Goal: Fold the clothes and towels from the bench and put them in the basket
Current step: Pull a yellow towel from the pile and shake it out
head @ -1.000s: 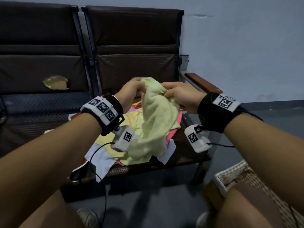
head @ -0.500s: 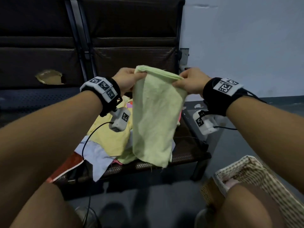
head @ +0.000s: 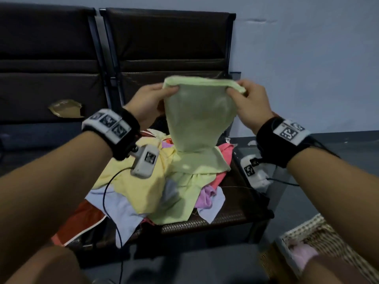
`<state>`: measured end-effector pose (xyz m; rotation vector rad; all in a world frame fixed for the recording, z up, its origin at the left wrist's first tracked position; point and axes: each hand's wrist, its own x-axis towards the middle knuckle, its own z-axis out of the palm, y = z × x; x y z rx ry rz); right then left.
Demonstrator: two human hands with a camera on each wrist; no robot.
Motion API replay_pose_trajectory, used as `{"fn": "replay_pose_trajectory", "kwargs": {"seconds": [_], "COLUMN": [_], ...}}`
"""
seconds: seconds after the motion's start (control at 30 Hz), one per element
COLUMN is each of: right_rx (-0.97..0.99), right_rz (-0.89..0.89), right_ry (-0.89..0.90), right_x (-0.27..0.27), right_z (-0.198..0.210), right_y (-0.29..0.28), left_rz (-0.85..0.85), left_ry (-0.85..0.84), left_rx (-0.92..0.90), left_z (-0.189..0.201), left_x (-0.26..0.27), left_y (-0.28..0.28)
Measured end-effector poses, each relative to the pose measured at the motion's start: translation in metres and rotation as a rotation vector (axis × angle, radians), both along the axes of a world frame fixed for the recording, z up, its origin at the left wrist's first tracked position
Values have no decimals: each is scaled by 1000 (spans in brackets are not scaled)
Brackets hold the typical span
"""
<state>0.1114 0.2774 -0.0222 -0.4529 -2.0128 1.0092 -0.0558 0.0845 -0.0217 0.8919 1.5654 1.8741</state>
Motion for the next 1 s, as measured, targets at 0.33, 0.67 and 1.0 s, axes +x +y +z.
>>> {"fn": "replay_pose_trajectory", "kwargs": {"seconds": [0.33, 0.67, 1.0], "right_rx": [-524, -429, -197], "right_rz": [473, 46, -106], "right_ry": [-968, -636, -579], "right_x": [65, -2, -43], "right_z": [-147, -167, -191], "right_y": [-27, 5, 23], "left_rz": [-429, 189, 462], "left_ry": [-19, 201, 223], "left_rx": [-889, -668, -540], "left_z": [-135, -166, -195], "left_x": [39, -1, -28], "left_y": [-56, 21, 41]}}
